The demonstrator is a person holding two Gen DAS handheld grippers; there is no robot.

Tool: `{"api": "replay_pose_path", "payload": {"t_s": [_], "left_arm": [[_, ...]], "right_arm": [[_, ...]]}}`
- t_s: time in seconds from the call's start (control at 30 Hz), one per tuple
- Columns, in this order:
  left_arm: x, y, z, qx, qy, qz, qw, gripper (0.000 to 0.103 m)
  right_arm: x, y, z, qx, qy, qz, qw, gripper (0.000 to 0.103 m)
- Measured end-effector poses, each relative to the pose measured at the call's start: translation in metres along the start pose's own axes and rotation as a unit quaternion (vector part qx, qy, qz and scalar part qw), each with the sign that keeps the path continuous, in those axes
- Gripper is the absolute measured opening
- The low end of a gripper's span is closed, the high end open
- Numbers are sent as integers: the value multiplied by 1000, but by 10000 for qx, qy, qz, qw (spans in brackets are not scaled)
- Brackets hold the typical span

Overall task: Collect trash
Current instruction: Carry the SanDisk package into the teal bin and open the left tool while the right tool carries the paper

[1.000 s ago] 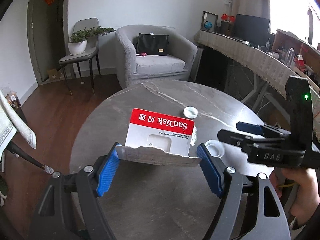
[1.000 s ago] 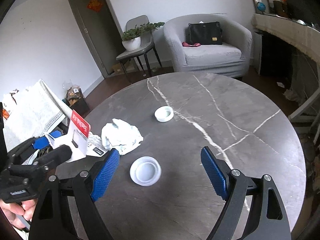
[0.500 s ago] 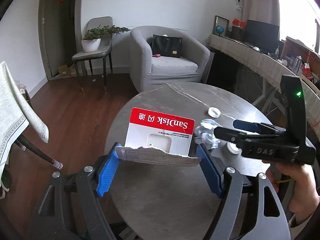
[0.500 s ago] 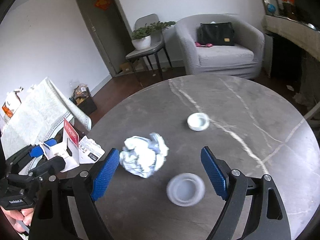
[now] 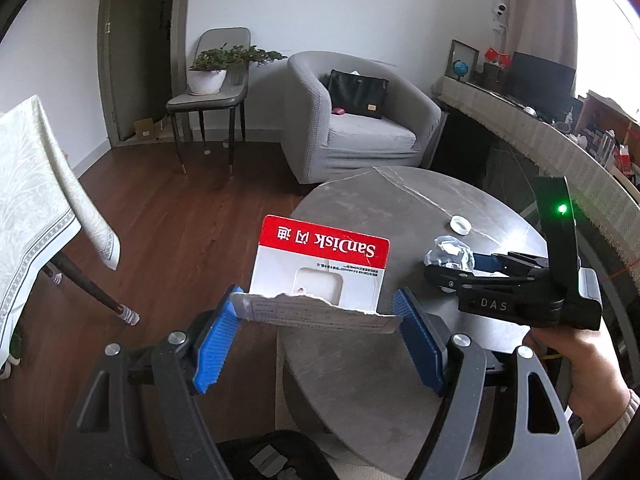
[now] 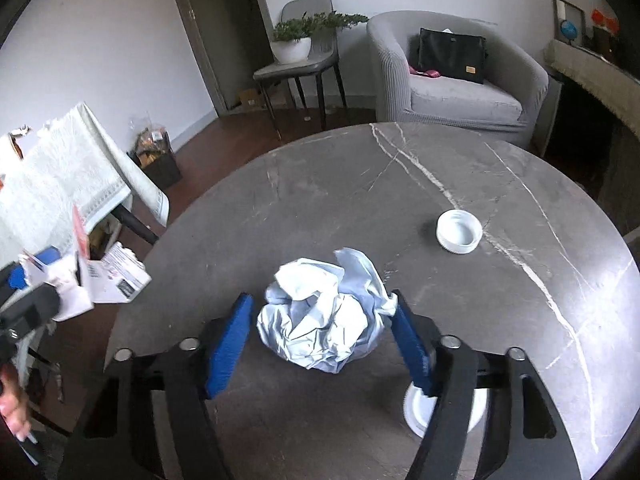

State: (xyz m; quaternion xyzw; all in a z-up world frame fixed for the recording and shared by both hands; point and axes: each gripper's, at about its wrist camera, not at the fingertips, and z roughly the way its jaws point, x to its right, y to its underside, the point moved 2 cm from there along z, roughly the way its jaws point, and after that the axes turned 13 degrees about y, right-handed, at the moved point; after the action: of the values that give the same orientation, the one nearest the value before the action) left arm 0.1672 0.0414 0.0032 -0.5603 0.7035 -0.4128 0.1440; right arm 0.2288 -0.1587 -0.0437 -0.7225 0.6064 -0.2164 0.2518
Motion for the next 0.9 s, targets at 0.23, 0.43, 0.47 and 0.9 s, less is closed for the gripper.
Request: {"api": "replay_pose_path", "payload": {"t_s": [0.23, 0.43, 0.47, 0.9], "left_arm": [[-18, 15, -17, -49, -158, -150, 9998, 79], [-32, 39, -39, -78, -296, -268, 9992, 79], [-34, 45, -43, -73, -315, -294, 9990, 79], [-73, 109, -79, -518, -538, -743, 9944, 79]], "right_arm": [[-12, 4, -12, 185, 5, -80, 9998, 56], [-38, 15, -41, 485, -363, -56, 9981, 56], [-43, 16, -46, 530, -406, -69, 9977, 56], [-121, 51, -91, 758, -853, -482, 9923, 56]]}}
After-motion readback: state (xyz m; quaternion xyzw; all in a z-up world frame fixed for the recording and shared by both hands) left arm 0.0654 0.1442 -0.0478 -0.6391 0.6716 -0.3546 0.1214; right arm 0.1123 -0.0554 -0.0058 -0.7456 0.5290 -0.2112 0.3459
